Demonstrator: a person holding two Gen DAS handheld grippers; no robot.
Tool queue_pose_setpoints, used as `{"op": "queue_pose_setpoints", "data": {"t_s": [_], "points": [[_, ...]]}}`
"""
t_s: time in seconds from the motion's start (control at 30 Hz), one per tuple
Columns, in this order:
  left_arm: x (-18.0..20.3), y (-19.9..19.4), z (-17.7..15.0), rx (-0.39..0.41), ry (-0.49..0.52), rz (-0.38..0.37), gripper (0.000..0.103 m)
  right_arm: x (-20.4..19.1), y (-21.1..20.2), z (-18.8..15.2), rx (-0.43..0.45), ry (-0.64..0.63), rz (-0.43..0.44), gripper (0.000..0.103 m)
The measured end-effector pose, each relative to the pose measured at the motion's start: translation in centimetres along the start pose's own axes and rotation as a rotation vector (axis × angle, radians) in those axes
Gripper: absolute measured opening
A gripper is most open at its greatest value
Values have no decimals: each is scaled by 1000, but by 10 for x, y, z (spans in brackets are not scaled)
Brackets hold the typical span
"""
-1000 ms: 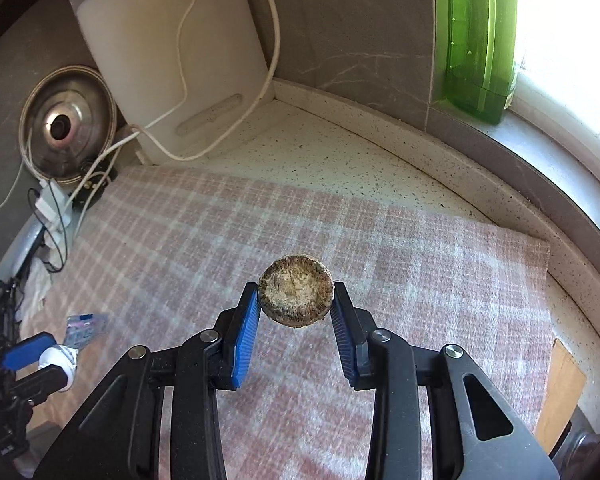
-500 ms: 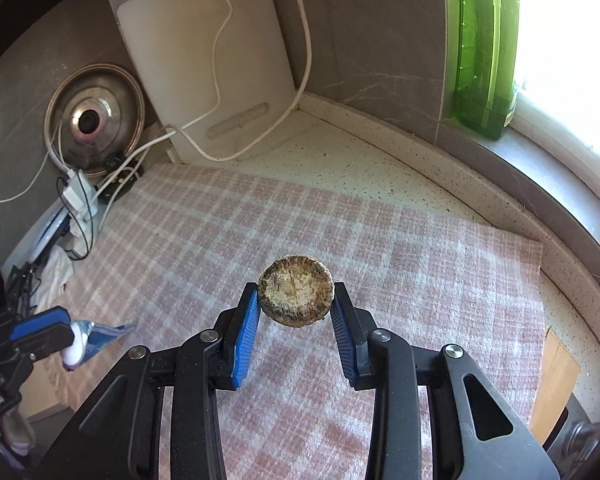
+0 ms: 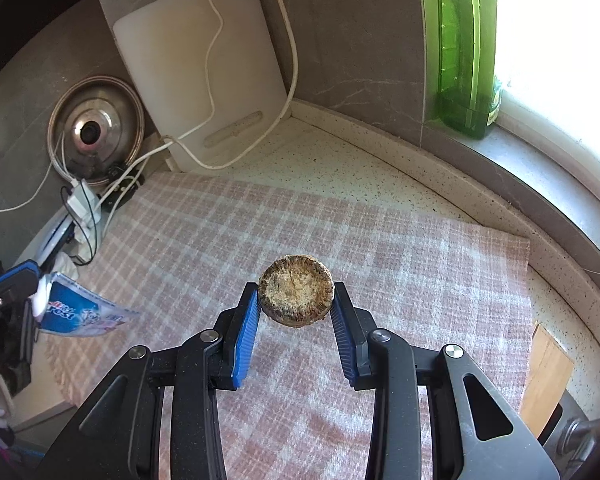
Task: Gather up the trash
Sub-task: 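Carry the toothpaste tube and round lid down over the blue wastebasket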
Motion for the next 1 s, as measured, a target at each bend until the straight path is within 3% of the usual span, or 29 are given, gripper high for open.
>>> {"op": "queue_pose_setpoints", "data": {"t_s": [0.4,1.0], "points": [[-14,-42,-19,-3,-14,-36,10,-32,-34,-28,-2,-7,42,34],[-38,-137,-103,-16,61,-166,10,-144,-99,-129,5,60,40,34]]}}
Point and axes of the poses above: each gripper's, at about its wrist camera, not at the fingertips, and y roughly the way its jaws point, x to its right, z to its top, the point moved 5 cm from there along y, roughly the way its jaws point, and after that the axes turned 1 degree about z, right-handed, at the moved point
